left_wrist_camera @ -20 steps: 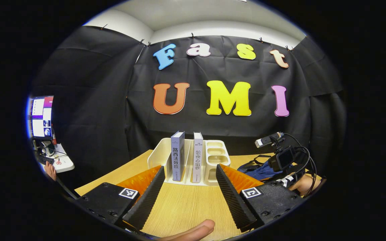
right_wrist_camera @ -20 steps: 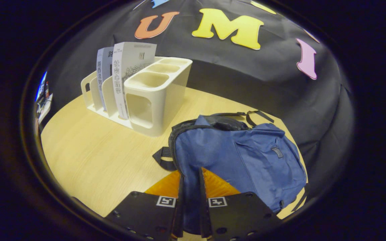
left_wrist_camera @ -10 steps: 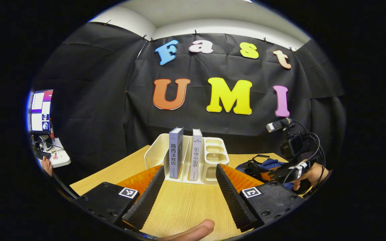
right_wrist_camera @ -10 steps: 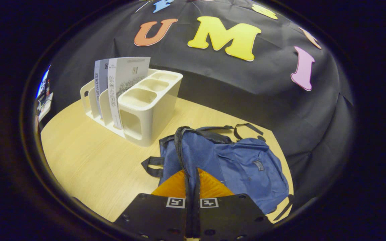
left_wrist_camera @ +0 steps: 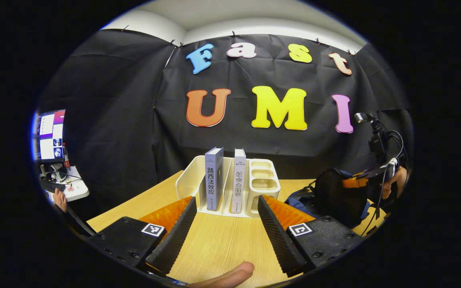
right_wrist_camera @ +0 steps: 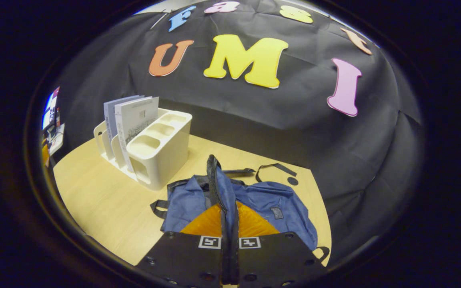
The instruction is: Open the schoolbag, grab two books from the bookshelf and put them into the schoolbag.
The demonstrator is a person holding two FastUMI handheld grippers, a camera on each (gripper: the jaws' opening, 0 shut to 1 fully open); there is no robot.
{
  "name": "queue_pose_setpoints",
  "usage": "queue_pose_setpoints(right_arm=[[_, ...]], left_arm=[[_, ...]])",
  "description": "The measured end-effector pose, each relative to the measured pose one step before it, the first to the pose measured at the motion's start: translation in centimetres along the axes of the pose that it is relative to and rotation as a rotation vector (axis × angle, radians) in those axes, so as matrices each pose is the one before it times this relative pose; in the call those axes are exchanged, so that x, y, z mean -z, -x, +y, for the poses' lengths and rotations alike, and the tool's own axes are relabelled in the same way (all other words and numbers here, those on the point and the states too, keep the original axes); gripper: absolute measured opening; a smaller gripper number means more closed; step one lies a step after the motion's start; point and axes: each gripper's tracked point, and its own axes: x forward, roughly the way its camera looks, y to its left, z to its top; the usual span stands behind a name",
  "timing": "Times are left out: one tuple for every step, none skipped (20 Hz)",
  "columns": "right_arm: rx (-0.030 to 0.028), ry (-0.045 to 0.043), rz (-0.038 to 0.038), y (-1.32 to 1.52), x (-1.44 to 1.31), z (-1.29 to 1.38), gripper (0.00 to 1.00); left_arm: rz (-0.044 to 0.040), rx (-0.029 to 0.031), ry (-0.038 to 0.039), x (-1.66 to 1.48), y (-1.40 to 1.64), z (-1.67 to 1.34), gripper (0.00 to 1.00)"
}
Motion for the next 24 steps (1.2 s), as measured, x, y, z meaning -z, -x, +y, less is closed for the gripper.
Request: queue_pose_setpoints(right_arm=[[0.00111,-0.00724,-0.01054,0.279,-0.525,-1.096,0.01],[-0.00294,-0.01067,-0.00728,0.175,-0.405,-0.854,0.01],[-0.00038,-0.00858,-0.00475,0.049,-0.477,-0.887,0.01],[0.00199,-0.00292,-0.00466,0.160,-0.422,-0.933,0.01],[0.00304,-0.00557,-0.00662,0.073,-0.473,-0.946,0.01],[0.00280,-0.00302,-0.00659,-0.013,-0.559,-0.786,0.01],[0.00300,-0.00404,-0.00693,-0.006,-0.515,-0.808,0.01],[-0.00159,-0.00153,-0.00637,0.104,-0.352,-0.661,0.01],[-0.00177,-0.00925,-0.00843,0.078,-0.413,-0.703,0.01],[0.00388,-0.00949,-0.00755,0.040,-0.580,-0.743,0.01],[0.00379,-0.00543,-0.01066,0.002,-0.501,-0.831,0.01],[0.00232,-0.00568,-0.00864,0.055,-0.484,-0.643,0.01],[0.00018,-0.00514,-0.00634,0.065,-0.399,-0.591,0.01],[0.00067,-0.00121,-0.00533,0.062,-0.397,-0.591,0.01],[-0.00028,0.00124,-0.00128,0.000,-0.178,-0.487,0.01],[0.00127,0.00384,-0.00203,0.019,-0.245,-0.473,0.01],[-0.00309,0.00096,-0.00307,-0.055,-0.124,-0.290,0.01],[-0.00363,-0.00434,-0.00189,-0.018,-0.133,-0.264,0.01],[-0.00215,-0.00929,-0.01268,-0.096,-0.335,-0.290,0.01],[-0.00156,-0.00220,-0.01019,-0.088,-0.208,-0.191,0.01],[-0.00356,0.00605,-0.00189,0.025,0.099,-0.018,0.01],[-0.00634,-0.00016,-0.00130,0.077,0.062,-0.109,0.01],[-0.00884,-0.01051,-0.00182,0.060,-0.055,0.135,0.01],[-0.00349,-0.00357,-0.00377,0.078,0.070,-0.031,0.01]], left_arm=[[0.00558,0.01677,0.00237,-0.071,-0.514,-0.568,0.97],[0.01109,0.00879,0.00736,0.086,-0.508,-0.259,0.97],[0.00999,0.00602,0.00212,-0.017,-0.542,-0.191,0.97],[0.00859,-0.00009,0.00191,-0.206,-0.538,-0.052,0.97],[0.00389,-0.00698,0.00134,-0.301,-0.598,0.056,0.97],[0.00006,-0.00386,0.00214,-0.466,-0.637,-0.014,0.97],[-0.00008,0.00125,0.00257,-0.494,-0.678,-0.169,0.97],[0.00368,-0.00631,0.00411,-0.409,-0.908,0.034,0.97],[0.02006,-0.01059,0.00115,-0.210,-0.948,0.060,0.97],[0.01653,-0.00675,-0.00393,-0.191,-0.919,-0.016,0.97],[0.00913,-0.00575,-0.00359,-0.423,-1.002,-0.064,0.97],[0.00203,-0.00424,-0.00765,-0.646,-1.069,-0.149,0.97],[0.00628,0.00670,-0.00435,-0.389,-0.879,-0.235,0.97],[0.00837,0.00961,-0.00360,-0.293,-1.042,-0.401,0.97],[0.00042,-0.00745,0.00501,-0.569,-0.936,-0.100,0.97],[-0.01024,-0.00769,-0.00066,-0.856,-1.008,0.131,0.96],[-0.00835,0.00903,-0.00168,-0.877,-1.019,-0.355,0.97],[-0.00117,0.00305,0.00129,-0.541,-1.076,-0.289,0.96],[-0.00578,-0.00088,0.00155,-0.784,-1.040,-0.012,0.96],[-0.00904,-0.00807,0.00239,-0.965,-1.097,0.151,0.96],[0.00055,0.00047,-0.00070,-0.880,-1.147,-0.021,0.96],[0.00428,-0.00469,-0.00049,-0.573,-1.067,-0.059,0.96],[0.00460,0.00162,-0.00461,-0.714,-1.081,-0.155,0.96],[0.00875,0.00779,-0.00824,-0.483,-1.261,-0.319,0.96]])
